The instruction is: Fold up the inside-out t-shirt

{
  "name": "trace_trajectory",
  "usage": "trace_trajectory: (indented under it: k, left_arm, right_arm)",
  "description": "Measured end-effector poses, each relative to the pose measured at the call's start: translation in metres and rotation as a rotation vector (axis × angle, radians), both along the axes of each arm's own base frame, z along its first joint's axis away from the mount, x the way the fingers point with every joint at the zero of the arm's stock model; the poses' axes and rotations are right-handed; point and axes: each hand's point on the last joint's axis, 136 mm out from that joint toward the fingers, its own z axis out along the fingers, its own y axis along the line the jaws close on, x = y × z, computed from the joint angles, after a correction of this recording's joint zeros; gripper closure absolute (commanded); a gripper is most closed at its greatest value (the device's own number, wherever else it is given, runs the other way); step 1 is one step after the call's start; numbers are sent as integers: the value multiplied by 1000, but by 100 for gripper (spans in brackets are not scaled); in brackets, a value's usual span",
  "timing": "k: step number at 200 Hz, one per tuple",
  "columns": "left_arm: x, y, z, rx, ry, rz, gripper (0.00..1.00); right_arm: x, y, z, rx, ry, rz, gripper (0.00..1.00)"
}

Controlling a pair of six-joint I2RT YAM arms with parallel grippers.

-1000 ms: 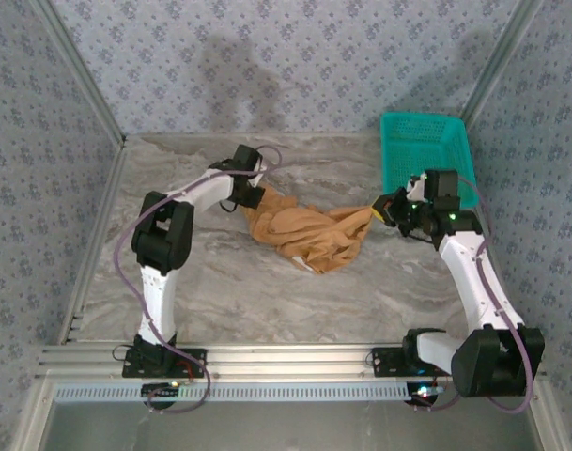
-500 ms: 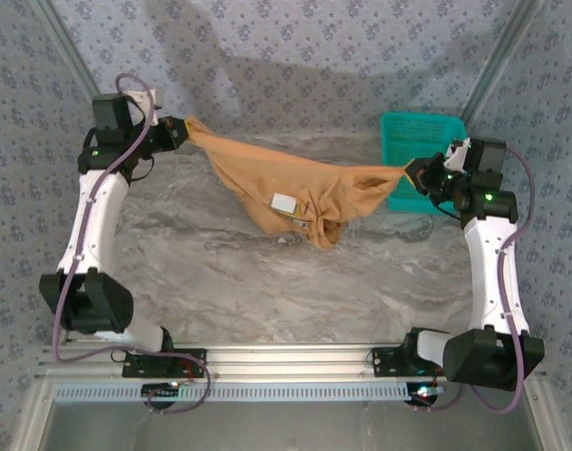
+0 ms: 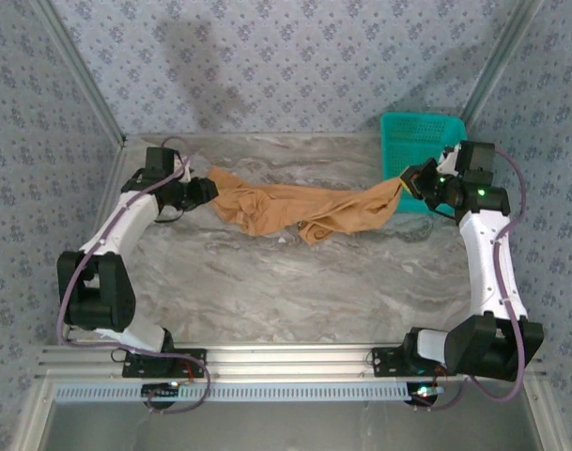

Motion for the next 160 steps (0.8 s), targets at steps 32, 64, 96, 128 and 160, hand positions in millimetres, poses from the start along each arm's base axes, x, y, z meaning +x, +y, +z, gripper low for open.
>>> trace_trajectory:
  k: [32,64,96,128,160]
  left_arm:
    - [-8,-7,-22,114,32,-1,57]
    - [-22,-58,-55,202,85,-118,56]
    - [-40,-93,-97,281,170,-157,55]
    - [-39,-90,-117,324,210,-88,55]
    - [-26,-87,-110,332,181,-31,56]
  right_arm:
    - [-2,5,-7,-6,14,19,100]
    - [-4,11,-14,-9,24,40,100]
    - [-7,13,-24,-9,47,50,100]
    - [-7,13,-26,-16,47,57,100]
    - [-7,14,-27,-20,45,64,100]
